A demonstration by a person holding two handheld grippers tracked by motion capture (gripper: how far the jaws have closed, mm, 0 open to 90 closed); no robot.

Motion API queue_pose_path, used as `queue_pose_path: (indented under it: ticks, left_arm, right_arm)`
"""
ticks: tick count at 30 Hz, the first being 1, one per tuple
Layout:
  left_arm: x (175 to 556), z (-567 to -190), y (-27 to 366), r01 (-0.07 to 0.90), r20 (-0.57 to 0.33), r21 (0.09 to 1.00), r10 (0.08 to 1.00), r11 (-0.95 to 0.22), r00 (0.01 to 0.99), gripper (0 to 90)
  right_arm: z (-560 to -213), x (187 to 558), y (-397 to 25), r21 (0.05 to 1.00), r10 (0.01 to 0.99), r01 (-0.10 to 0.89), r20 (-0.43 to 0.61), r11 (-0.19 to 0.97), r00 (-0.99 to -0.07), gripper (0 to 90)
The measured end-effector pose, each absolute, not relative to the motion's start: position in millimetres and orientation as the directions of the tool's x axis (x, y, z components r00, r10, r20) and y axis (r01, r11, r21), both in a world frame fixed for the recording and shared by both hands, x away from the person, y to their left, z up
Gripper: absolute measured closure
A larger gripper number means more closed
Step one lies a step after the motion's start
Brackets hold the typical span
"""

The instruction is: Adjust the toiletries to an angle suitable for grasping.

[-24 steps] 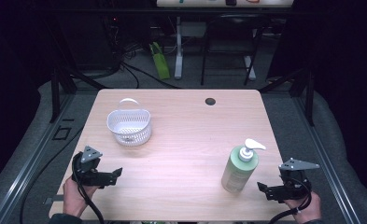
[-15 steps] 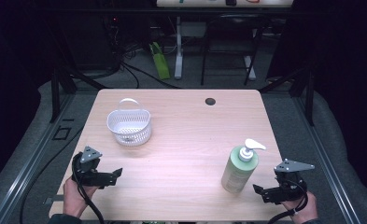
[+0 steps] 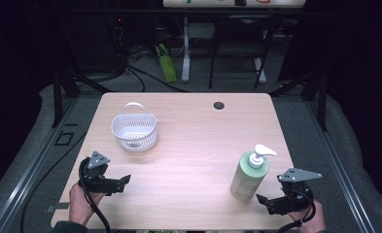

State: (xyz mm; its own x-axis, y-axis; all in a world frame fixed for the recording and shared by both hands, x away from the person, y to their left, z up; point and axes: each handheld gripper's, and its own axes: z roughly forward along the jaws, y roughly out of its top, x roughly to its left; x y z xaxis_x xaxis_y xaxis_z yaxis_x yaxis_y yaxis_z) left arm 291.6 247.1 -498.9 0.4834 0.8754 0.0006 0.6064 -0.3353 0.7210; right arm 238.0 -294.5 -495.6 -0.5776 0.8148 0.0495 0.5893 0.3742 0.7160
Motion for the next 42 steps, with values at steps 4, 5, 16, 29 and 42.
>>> queue_pose_path:
  ticks: [4,5,16,29,42]
  left_arm:
    - [291.9,-499.0,246.9,0.606,-0.001,0.722,0.875,-0.334,0.484,0.0]
    - [292.2,-499.2,246.6,0.604,-0.002,0.723,0.874,-0.335,0.486,0.0]
    - [293.3,-499.0,245.8,0.601,0.003,0.722,0.87,-0.343,0.493,0.0]
    - [293.8,-498.5,245.4,0.597,0.003,0.725,0.868,-0.344,0.497,0.0]
    - [293.8,-498.5,244.8,0.596,0.007,0.723,0.866,-0.35,0.5,0.0]
  right_arm:
    - [-493.3,237.9,-290.0,0.728,0.808,0.573,0.045,0.377,-0.588,0.0]
    - [-491.9,237.8,-287.4,0.734,0.806,0.569,0.049,0.371,-0.589,0.0]
    - [-485.3,243.2,-276.1,0.774,0.792,0.518,0.035,0.364,-0.609,0.0]
    - [-480.1,251.3,-266.5,0.813,0.802,0.469,0.005,0.345,-0.598,3.2]
    - [-479.8,254.0,-258.1,0.829,0.803,0.44,-0.017,0.344,-0.596,11.8]
